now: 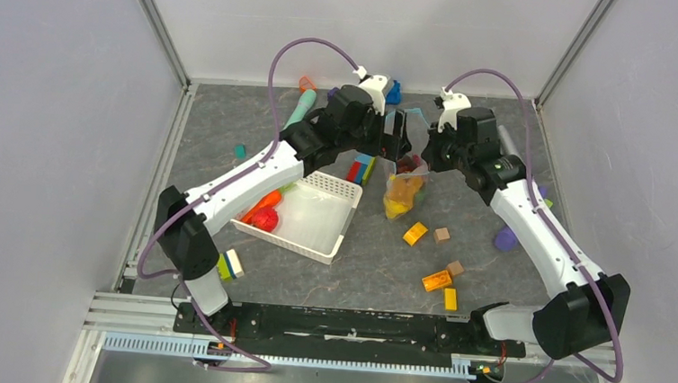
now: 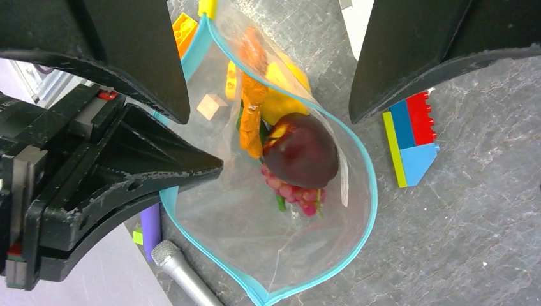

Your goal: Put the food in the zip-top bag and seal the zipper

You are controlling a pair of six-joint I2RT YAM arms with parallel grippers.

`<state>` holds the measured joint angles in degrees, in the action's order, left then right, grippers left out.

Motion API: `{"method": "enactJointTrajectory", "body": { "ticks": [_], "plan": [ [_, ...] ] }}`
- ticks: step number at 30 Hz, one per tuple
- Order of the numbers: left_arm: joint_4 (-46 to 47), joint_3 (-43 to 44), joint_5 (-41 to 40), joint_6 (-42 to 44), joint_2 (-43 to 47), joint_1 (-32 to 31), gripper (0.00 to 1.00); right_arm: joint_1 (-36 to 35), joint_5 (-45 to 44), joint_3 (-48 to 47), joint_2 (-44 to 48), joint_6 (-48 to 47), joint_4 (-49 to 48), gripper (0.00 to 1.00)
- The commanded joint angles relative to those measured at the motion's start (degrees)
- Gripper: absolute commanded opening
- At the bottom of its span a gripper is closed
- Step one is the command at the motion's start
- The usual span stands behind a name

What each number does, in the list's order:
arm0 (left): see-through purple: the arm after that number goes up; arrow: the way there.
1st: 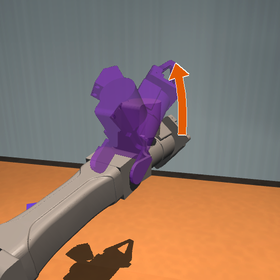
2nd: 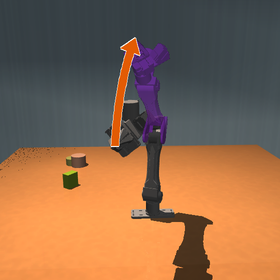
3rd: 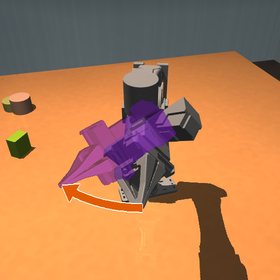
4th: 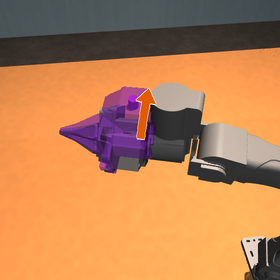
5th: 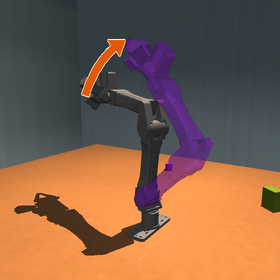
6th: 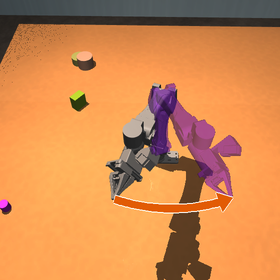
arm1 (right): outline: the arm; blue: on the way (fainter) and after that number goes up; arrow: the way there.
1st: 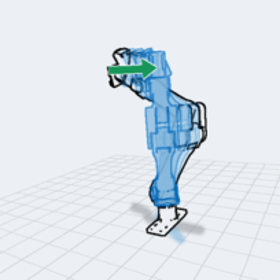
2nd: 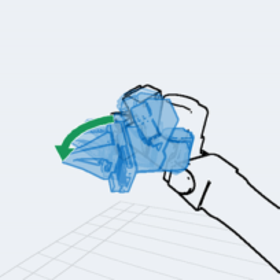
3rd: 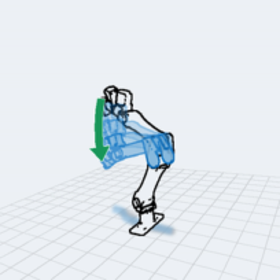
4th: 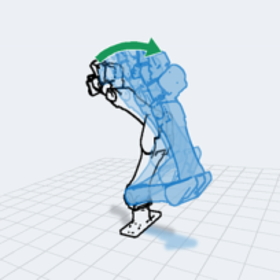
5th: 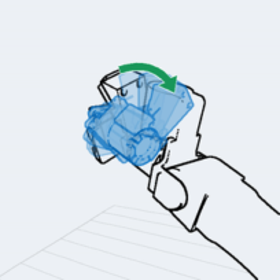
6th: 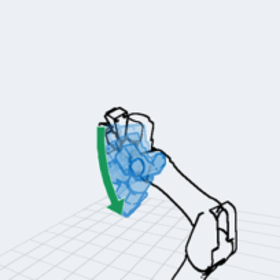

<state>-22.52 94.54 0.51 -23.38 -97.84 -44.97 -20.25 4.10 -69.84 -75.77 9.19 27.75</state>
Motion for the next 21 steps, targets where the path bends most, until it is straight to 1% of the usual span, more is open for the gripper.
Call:
{"method": "enactJointTrajectory", "body": {
  "ticks": [1,4,6,13,18,21],
  "plan": [
    [2.5,-1.3,-1.6,4.1,4.1,0.1,1.00,0.0,3.6,0.9,2.0,1.0,-5.3,0.01],
    [2.3,-5.7,-7.9,6.4,8.7,0.2,1.00,-0.1,3.9,1.4,2.0,1.0,-5.5,0.01],
    [1.6,-9.0,-12.1,5.1,11.6,1.3,1.00,-0.1,4.2,1.7,2.0,1.0,-5.7,0.01],
    [-4.3,-20.3,-15.1,-4.5,20.1,11.8,1.00,-0.1,4.8,2.2,1.9,0.6,-5.8,0.01],
    [-9.3,-27.6,-19.4,-7.6,24.4,16.4,1.00,-0.1,5.1,2.6,1.7,0.6,-6.0,0.01],
    [-13.1,-31.0,-20.6,-9.3,24.8,18.4,1.00,-0.1,5.1,2.5,1.5,0.4,-5.9,0.01]
  ]
}}
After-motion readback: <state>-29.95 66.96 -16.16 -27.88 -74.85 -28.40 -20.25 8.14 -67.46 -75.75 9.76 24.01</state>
